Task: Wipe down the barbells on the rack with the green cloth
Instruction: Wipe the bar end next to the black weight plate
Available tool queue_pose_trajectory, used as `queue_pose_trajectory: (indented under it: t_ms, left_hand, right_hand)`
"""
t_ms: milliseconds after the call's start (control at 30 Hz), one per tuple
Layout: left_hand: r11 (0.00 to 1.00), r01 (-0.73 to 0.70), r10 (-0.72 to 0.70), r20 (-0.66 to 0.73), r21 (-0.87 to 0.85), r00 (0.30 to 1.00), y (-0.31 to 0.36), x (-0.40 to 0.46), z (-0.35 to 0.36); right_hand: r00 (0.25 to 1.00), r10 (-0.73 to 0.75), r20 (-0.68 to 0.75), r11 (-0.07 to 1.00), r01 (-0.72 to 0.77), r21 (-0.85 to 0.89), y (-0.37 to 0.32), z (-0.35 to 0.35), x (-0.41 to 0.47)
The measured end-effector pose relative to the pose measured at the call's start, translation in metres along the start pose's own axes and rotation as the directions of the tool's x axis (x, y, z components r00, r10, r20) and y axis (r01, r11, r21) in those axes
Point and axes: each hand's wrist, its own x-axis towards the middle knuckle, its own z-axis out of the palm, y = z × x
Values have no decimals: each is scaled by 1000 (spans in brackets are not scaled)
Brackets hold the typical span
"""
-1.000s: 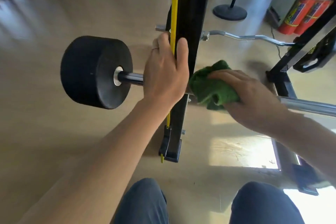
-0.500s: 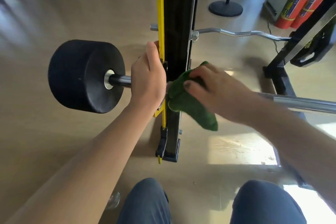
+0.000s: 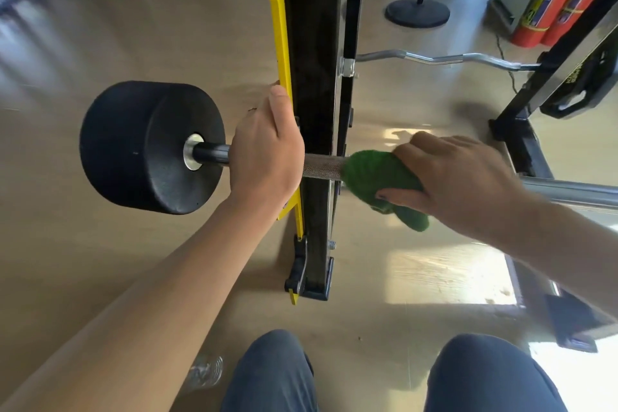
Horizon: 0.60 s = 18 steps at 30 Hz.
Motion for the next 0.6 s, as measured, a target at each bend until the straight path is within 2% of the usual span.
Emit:
queue_pose_trajectory:
  t_ms: [200, 267, 367, 467, 600]
  left_hand:
    - [1000, 22, -22, -11, -22, 1000, -2, 2, 5]
    - [999, 31, -31, -23, -25, 999, -2, 2, 6]
    - [1000, 17, -17, -36, -24, 999, -2, 2, 7]
    - [999, 23, -24, -36, -32, 999, -2, 2, 5]
    - [998, 25, -27, -39, -54, 999, -4, 3, 5]
  right_hand:
    - [974, 63, 220, 997, -70, 24, -1, -11, 13]
    - [951, 28, 309, 992, -65, 109, -13, -12, 34]
    - [924, -61, 379, 991, 12, 132, -25, -11, 59]
    - [917, -92, 387, 984, 25, 176, -31, -12, 69]
    - [930, -14, 368, 987, -46, 154, -19, -9, 59]
